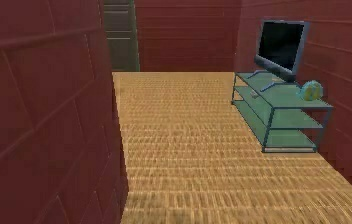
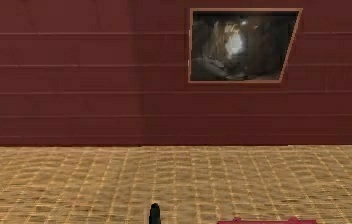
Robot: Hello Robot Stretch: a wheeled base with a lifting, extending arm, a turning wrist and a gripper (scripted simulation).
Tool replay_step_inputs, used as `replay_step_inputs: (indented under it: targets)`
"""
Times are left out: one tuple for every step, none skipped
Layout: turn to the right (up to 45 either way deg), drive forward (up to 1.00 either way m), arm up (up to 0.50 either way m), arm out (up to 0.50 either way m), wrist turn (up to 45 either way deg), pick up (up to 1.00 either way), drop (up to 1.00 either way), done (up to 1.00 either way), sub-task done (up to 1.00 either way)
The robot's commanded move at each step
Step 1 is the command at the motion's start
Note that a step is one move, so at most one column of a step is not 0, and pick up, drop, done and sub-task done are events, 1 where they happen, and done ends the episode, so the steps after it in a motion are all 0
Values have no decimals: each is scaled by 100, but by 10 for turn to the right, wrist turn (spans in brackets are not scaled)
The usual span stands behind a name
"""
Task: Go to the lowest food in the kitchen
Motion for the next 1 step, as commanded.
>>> replay_step_inputs:
  targets:
    - [0, 100, 0, 0, 0, 0, 0, 0, 0]
